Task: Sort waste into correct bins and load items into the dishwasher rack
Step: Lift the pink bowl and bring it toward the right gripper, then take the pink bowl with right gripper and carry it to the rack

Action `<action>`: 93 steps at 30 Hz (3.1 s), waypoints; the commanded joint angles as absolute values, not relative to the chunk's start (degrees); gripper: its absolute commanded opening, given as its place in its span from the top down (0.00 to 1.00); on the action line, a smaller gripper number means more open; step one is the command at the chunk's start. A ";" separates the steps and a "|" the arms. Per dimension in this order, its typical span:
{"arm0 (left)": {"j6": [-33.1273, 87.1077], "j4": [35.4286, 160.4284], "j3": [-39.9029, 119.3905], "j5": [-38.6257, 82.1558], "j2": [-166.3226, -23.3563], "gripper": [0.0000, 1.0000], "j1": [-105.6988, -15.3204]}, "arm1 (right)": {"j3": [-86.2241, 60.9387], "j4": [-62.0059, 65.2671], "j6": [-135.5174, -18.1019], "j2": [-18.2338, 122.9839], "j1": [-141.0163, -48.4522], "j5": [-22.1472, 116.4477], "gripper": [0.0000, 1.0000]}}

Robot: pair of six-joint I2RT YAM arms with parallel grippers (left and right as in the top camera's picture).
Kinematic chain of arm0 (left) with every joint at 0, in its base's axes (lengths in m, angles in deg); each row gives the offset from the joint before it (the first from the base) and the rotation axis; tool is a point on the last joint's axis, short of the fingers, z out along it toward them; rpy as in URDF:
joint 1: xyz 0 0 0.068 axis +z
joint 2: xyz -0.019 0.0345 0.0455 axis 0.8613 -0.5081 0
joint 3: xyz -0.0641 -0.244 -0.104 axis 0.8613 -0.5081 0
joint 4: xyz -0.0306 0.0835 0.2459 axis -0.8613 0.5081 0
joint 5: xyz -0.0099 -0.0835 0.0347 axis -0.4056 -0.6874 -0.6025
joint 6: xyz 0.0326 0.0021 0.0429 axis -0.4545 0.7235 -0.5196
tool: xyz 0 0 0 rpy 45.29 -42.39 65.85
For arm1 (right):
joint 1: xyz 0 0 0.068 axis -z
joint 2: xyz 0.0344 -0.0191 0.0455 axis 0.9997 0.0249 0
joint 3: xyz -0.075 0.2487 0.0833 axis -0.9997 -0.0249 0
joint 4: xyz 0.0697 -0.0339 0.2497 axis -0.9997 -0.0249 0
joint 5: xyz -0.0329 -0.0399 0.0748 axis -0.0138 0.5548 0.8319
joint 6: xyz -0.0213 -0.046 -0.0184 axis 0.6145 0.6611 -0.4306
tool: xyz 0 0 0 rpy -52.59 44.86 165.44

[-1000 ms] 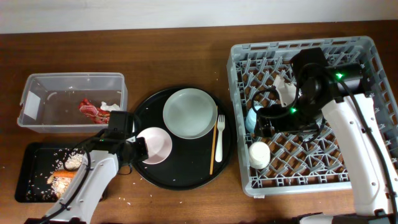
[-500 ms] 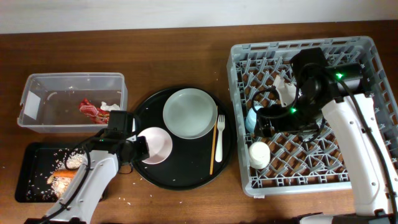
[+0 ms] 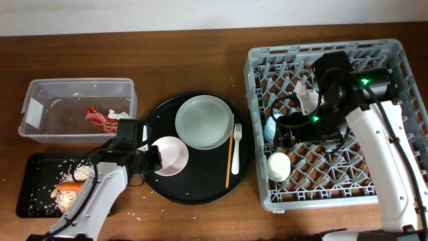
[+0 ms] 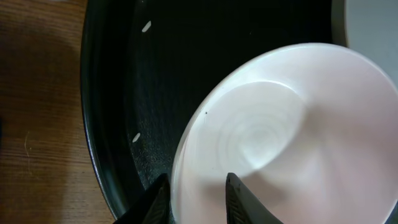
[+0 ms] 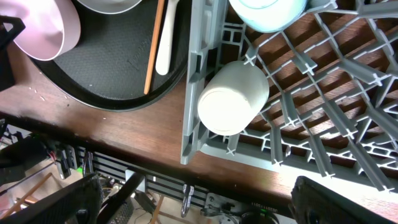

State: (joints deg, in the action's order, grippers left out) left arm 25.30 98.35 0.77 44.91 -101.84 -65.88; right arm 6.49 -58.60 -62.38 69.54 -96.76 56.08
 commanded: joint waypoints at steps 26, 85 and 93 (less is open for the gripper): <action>28.49 120.34 25.51 40.15 -102.50 0.99 -75.08 | 9.40 -55.93 -64.94 69.06 -97.48 57.15 0.33; 27.94 124.50 35.70 36.67 -102.43 0.66 -76.54 | 1.99 -32.08 -88.57 78.64 -125.83 47.45 0.96; 27.98 124.36 41.86 42.73 -102.46 0.42 -76.54 | 2.06 -27.67 -72.88 78.61 -110.55 47.47 0.96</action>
State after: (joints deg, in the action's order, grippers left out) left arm 28.77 124.47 40.57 37.31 -103.11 -76.94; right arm 2.38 -30.09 -83.61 78.44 -113.37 47.64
